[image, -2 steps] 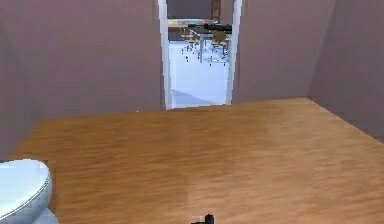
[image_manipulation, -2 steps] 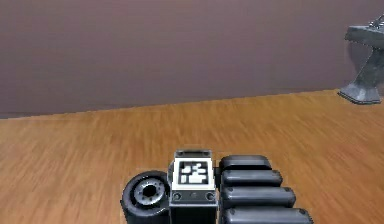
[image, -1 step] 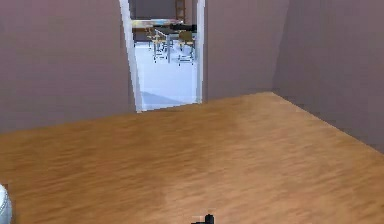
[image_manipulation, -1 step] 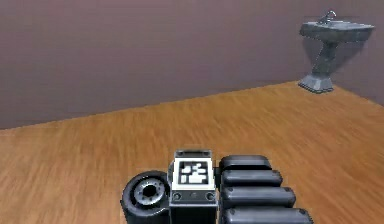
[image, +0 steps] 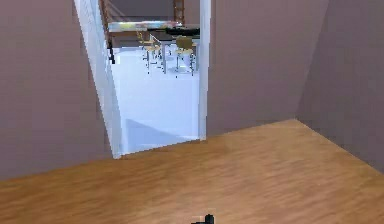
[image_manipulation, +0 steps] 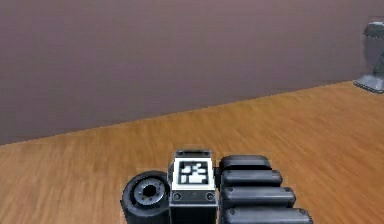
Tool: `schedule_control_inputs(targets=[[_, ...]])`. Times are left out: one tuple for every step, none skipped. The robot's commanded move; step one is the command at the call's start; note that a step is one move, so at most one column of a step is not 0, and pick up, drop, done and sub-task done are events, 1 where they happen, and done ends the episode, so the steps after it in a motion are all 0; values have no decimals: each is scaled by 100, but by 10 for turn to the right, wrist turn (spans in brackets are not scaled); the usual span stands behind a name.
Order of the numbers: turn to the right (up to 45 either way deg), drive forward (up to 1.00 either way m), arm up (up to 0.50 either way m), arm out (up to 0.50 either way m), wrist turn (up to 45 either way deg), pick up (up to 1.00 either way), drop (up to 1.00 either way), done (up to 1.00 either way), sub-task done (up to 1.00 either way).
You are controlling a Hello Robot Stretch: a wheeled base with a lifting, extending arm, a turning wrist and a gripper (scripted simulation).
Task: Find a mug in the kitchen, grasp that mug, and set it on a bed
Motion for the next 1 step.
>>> schedule_control_inputs(targets=[[0,100,0,0,0,0,0,0,0]])
